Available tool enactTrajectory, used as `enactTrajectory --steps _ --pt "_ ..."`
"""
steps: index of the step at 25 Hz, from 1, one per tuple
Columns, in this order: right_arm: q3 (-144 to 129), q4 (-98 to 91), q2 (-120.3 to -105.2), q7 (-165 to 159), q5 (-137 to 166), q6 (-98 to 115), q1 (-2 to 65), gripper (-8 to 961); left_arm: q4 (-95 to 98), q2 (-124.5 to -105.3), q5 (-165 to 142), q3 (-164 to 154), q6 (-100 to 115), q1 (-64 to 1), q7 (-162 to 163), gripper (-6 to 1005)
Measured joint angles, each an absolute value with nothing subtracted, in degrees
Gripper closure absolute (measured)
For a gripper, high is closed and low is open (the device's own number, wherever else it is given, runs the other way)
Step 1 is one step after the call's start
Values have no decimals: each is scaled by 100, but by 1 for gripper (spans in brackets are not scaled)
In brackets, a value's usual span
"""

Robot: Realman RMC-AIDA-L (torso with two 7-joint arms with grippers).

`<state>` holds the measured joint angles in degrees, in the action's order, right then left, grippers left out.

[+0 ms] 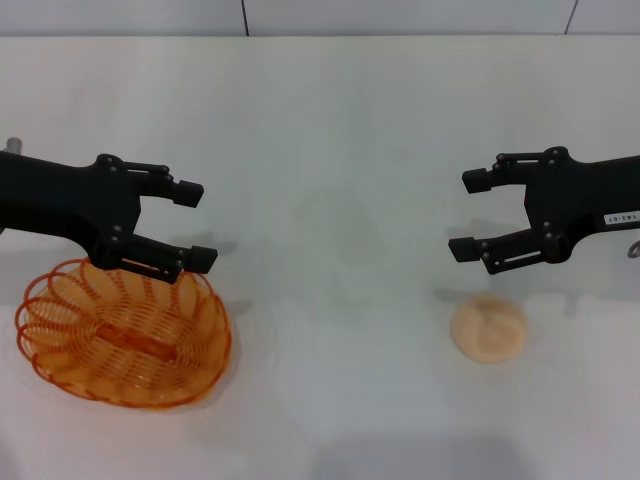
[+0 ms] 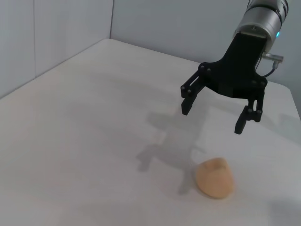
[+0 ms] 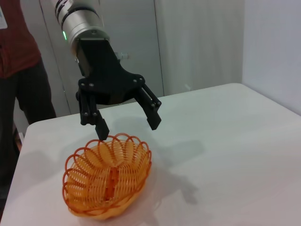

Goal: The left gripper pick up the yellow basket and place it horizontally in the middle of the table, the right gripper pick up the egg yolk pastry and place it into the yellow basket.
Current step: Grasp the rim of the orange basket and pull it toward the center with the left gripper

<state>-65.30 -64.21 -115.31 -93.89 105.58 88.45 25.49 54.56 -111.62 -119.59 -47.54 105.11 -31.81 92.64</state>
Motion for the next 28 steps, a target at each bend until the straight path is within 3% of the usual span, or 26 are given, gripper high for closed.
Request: enactTrajectory --steps 21,28 --pt "-6530 -6412 -11531 -9369 10560 8841 2537 81 5492 -11159 -12026 -4756 10472 -3231 9304 155" --pt "-6531 -6401 -11532 -9369 10523 8839 2540 81 5763 -10993 -12782 -4754 10491 -3469 9982 166"
